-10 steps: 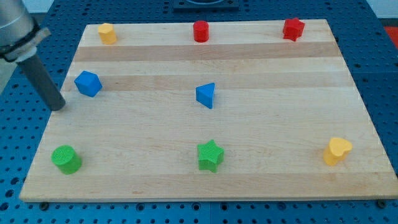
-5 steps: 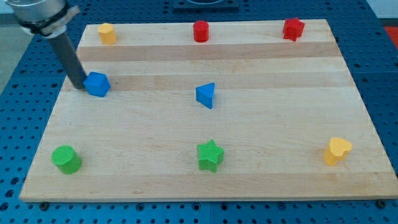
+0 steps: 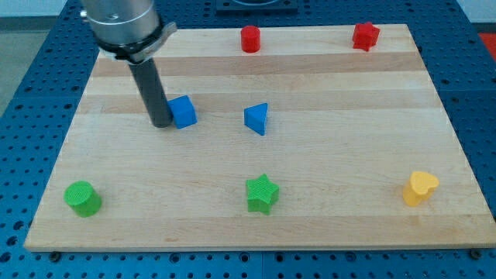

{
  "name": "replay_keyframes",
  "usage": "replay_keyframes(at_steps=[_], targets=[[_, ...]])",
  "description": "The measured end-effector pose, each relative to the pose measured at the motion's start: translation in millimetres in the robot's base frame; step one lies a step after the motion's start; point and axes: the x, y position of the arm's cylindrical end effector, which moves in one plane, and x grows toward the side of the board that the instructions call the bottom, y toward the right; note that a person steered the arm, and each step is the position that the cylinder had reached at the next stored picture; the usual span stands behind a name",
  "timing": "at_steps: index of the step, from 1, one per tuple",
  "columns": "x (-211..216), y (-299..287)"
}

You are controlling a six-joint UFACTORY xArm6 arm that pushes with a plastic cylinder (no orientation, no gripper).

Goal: Move the green circle closer to the green star

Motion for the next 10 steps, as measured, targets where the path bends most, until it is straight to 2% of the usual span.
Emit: replay_keyframes(at_steps=[4,8,9,10], targets=[[-49,77],[-206,79],[-232,79],[-233,91]])
